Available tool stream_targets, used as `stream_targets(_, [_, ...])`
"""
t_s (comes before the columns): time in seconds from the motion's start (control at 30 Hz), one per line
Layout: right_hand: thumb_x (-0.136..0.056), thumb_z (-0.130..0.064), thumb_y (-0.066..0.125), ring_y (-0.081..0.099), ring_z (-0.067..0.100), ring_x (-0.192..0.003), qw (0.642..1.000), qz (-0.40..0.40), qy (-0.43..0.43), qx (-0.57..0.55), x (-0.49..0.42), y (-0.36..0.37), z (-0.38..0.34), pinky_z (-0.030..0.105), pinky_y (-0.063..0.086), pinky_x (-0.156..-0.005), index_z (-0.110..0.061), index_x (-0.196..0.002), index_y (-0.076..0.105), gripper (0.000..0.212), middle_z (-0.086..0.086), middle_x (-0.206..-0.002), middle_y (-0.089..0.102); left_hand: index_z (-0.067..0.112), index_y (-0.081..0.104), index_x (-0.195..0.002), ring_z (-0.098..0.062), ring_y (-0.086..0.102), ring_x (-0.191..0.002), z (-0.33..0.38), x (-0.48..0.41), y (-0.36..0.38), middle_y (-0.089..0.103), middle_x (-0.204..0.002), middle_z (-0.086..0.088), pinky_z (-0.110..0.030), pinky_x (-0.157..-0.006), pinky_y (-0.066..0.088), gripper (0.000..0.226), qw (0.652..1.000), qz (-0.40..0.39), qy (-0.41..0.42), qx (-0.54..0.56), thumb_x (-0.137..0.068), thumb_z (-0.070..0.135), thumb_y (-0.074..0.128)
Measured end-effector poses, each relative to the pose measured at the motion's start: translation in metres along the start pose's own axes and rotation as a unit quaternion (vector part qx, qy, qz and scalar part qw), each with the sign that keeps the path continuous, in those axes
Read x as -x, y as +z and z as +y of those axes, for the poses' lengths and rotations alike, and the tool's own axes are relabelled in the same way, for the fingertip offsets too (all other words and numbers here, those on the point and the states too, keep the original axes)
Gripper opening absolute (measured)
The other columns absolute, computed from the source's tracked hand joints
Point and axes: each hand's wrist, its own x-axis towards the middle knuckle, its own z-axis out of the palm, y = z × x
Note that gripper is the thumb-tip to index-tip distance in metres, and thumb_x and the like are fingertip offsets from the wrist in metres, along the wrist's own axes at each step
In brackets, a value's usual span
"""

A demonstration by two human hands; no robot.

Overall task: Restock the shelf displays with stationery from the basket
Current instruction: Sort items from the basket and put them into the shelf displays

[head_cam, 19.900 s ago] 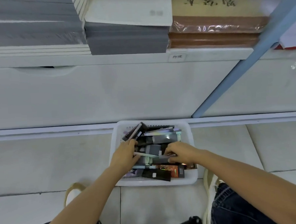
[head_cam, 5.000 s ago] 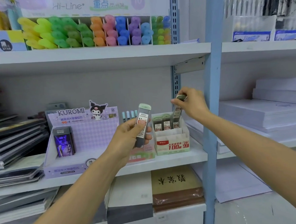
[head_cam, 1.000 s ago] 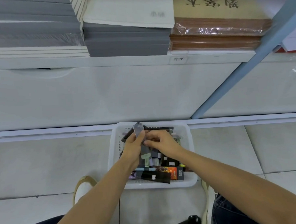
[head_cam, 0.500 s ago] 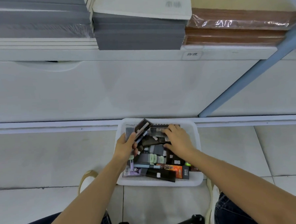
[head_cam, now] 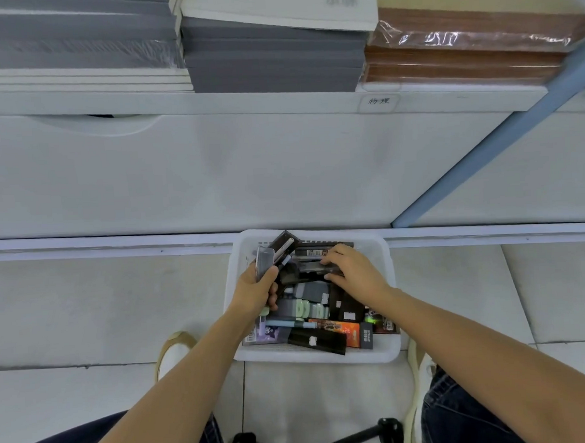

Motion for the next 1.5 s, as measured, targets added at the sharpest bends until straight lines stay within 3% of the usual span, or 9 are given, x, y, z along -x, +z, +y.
stream_targets(0.27, [-0.092, -0.022, 0.063, 0.062, 0.012, -0.098, 0.983, 0.024, 0.022, -0.180, -0.008, -0.029, -0.011, 0.030, 0.049, -0.090, -0.015, -0.105, 0.070, 0.016, -0.001, -0.103, 0.070, 0.011, 0.052, -0.089, -0.012, 0.042, -0.046, 0.010, 0.002, 0.005, 0.049, -0.063, -0.002, -0.024, -0.043, 0.040, 0.013, 0.999, 0.005, 0.005, 0.044, -0.097, 0.020, 0.058])
stream_targets(0.63, [-0.088, -0.017, 0.068, 0.067, 0.006, -0.085, 0.877, -0.003, 0.022, -0.479, -0.010, -0.106, -0.078, 0.016, 0.051, -0.074, -0.004, -0.107, 0.072, 0.023, 0.005, -0.097, 0.074, 0.003, 0.063, -0.097, -0.013, 0.039, -0.042, 0.079, 0.033, 0.021, 0.051, -0.049, 0.001, -0.026, -0.043, 0.036, 0.022, 0.986, -0.025, 0.156, 0.059, -0.082, 0.014, 0.076])
stream_targets(0.8, [-0.091, -0.025, 0.064, 0.056, 0.002, -0.061, 0.827, 0.023, 0.089, -0.554, 0.002, -0.127, -0.094, 0.017, 0.044, -0.056, -0.002, -0.110, 0.070, 0.030, -0.006, -0.075, 0.067, 0.002, 0.063, -0.097, -0.014, 0.053, -0.045, 0.093, 0.051, 0.019, 0.059, -0.064, -0.008, -0.024, -0.044, 0.044, 0.024, 0.989, 0.009, 0.118, 0.087, -0.084, 0.018, 0.073])
stream_targets(0.97, [-0.095, -0.028, 0.058, 0.058, 0.008, -0.065, 0.745, 0.112, 0.100, -0.650, 0.011, -0.141, -0.103, 0.020, 0.048, -0.064, -0.006, -0.091, 0.072, 0.026, 0.002, -0.078, 0.066, 0.002, 0.062, -0.103, -0.017, 0.064, -0.065, 0.097, 0.067, 0.027, 0.069, -0.080, -0.008, -0.034, -0.067, 0.055, 0.026, 0.988, -0.026, 0.075, 0.130, -0.085, 0.020, 0.070])
stream_targets(1.03, [-0.095, -0.032, 0.058, 0.057, 0.009, -0.063, 0.762, 0.123, 0.101, -0.627, 0.016, -0.141, -0.105, 0.023, 0.046, -0.064, -0.008, -0.087, 0.072, 0.029, 0.001, -0.076, 0.066, 0.002, 0.064, -0.105, -0.020, 0.065, -0.071, 0.097, 0.075, 0.029, 0.070, -0.089, -0.011, -0.035, -0.072, 0.056, 0.028, 0.986, -0.061, 0.070, 0.137, -0.087, 0.022, 0.069])
stream_targets(1.17, [-0.097, -0.039, 0.054, 0.046, 0.008, -0.051, 0.780, 0.160, 0.142, -0.588, 0.024, -0.136, -0.105, 0.021, 0.038, -0.048, -0.013, -0.077, 0.071, 0.037, -0.002, -0.065, 0.060, 0.001, 0.062, -0.101, -0.012, 0.048, -0.043, 0.095, 0.086, 0.032, 0.061, -0.064, -0.007, -0.017, -0.034, 0.037, 0.026, 0.984, -0.098, 0.071, 0.129, -0.087, 0.021, 0.070])
stream_targets(1.3, [-0.098, -0.033, 0.054, 0.049, 0.008, -0.049, 0.804, 0.145, 0.118, -0.564, 0.026, -0.127, -0.100, 0.020, 0.039, -0.043, -0.010, -0.082, 0.070, 0.032, 0.000, -0.068, 0.063, 0.006, 0.066, -0.094, -0.021, 0.056, -0.059, 0.092, 0.085, 0.039, 0.068, -0.068, -0.010, -0.030, -0.055, 0.046, 0.023, 0.992, -0.064, 0.088, 0.060, -0.082, 0.023, 0.076])
stream_targets(1.37, [-0.094, -0.021, 0.062, 0.055, 0.008, -0.056, 0.827, 0.085, 0.083, -0.550, 0.027, -0.130, -0.092, 0.018, 0.043, -0.047, -0.006, -0.097, 0.068, 0.017, 0.004, -0.078, 0.067, 0.005, 0.067, -0.097, -0.029, 0.061, -0.074, 0.092, 0.080, 0.035, 0.072, -0.082, -0.015, -0.039, -0.071, 0.047, 0.027, 0.994, -0.022, 0.086, 0.058, -0.081, 0.024, 0.077])
stream_targets(1.5, [-0.084, -0.005, 0.072, 0.071, 0.015, -0.083, 0.868, -0.109, 0.064, -0.480, 0.028, -0.139, -0.066, 0.022, 0.056, -0.065, -0.005, -0.101, 0.067, 0.018, 0.012, -0.095, 0.071, 0.004, 0.067, -0.091, -0.023, 0.055, -0.057, 0.089, 0.067, 0.017, 0.072, -0.070, -0.009, -0.030, -0.050, 0.045, 0.021, 0.994, 0.021, 0.075, 0.073, -0.081, 0.021, 0.077])
